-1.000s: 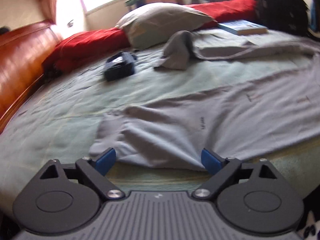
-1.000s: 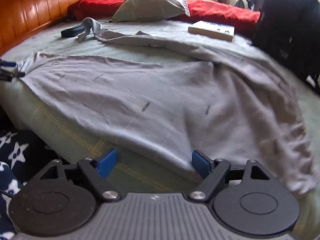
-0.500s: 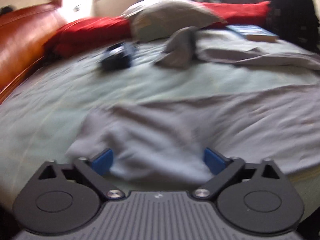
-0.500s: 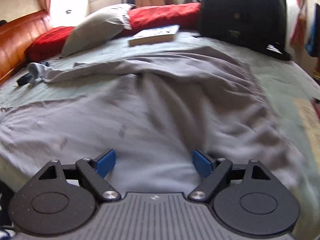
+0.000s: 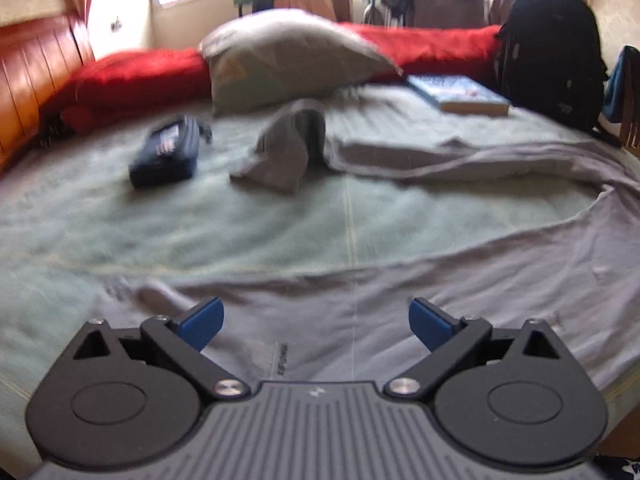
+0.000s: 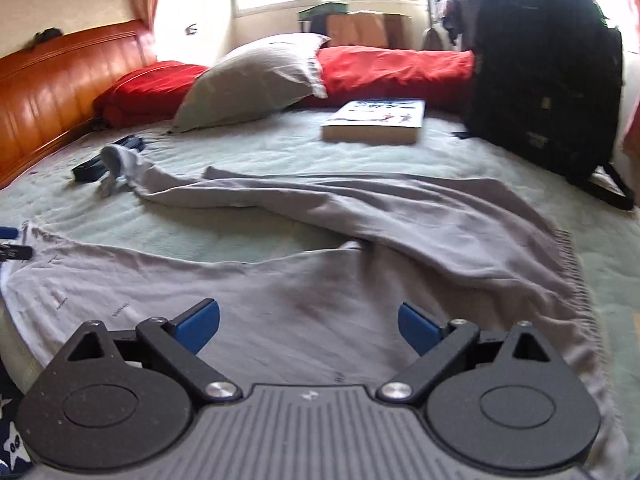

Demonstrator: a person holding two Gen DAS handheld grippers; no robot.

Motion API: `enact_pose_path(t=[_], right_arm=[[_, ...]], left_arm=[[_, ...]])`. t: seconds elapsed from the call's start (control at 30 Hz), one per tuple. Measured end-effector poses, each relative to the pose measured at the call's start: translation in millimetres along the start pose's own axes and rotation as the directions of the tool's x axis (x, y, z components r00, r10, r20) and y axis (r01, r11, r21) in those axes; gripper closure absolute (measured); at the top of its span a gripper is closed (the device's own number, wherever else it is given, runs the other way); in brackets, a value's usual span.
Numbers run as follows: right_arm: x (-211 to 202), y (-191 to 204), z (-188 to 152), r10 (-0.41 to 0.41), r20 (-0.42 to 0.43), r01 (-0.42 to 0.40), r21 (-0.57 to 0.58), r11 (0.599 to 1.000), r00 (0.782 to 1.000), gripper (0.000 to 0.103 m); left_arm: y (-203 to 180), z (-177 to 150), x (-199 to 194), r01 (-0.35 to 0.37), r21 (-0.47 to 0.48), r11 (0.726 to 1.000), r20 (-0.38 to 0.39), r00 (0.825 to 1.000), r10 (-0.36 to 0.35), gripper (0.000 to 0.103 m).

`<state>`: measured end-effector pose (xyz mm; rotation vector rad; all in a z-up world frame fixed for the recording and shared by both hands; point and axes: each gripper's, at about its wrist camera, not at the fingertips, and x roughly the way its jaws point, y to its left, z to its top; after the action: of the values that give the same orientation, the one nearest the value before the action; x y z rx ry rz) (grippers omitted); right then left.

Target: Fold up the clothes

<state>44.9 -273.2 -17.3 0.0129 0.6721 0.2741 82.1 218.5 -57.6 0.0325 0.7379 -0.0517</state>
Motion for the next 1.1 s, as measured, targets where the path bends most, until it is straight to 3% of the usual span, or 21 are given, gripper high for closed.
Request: enact_pose_path(t=[0.1, 0.23, 0.4, 0.47, 0.6, 0.7, 0.77, 0.93, 1.1], right_arm=[[5, 3, -6, 0.011, -0.020, -0.011, -0.001, 1.000, 1.000, 0.004], [13, -4, -15, -0.021, -0.066, 0.022, 0.013, 1.000, 0.998, 0.001], [22, -13, -27, -0.051, -0.102, 0.055, 0.031, 0.998, 0.993, 0.000], [23, -11, -31, -0.059, -0.099, 0.061, 0.013, 0.998, 0.993, 0.000], [27, -7, -31, -0.080, -0.117, 0.080, -0.007, 0.997, 0.990, 0.000], [29, -9, -29, -0.075, -0.134, 0.075, -0.004, 0.997, 0.988, 0.000], [29, -9, -27, -0.070, -0.143, 0.071, -0.003, 0.998, 0.987, 0.000], [30, -9, -26, -0.067, -0.160, 0.066, -0.009, 0.998, 0.985, 0.000], [32, -10, -25, -0.065, -0.171, 0.064, -0.013, 0.998, 0.983, 0.000]], left_arm=[[31, -8, 13, -0.034, -0.116, 0.993, -0.034, 0.999, 0.031, 0.005], [53, -6, 13, -0.132, -0.135, 0.982, -0.037, 0.991, 0.128, 0.005], [79, -2, 11, -0.255, -0.151, 0.955, -0.040, 0.967, 0.252, 0.005], [68, 3, 1, -0.241, -0.134, 0.961, -0.014, 0.970, 0.241, 0.005], [24, 13, -15, -0.097, -0.057, 0.994, 0.044, 0.994, 0.099, 0.004], [-6, 14, -10, 0.031, -0.007, 0.999, -0.004, 0.999, -0.031, 0.004], [-18, 10, -3, 0.080, 0.007, 0.997, -0.042, 0.996, -0.080, 0.004], [-25, -9, 11, 0.056, 0.006, 0.998, -0.129, 0.990, -0.055, 0.004], [-9, -16, 4, 0.024, -0.058, 0.998, -0.140, 0.990, -0.032, 0.004]])
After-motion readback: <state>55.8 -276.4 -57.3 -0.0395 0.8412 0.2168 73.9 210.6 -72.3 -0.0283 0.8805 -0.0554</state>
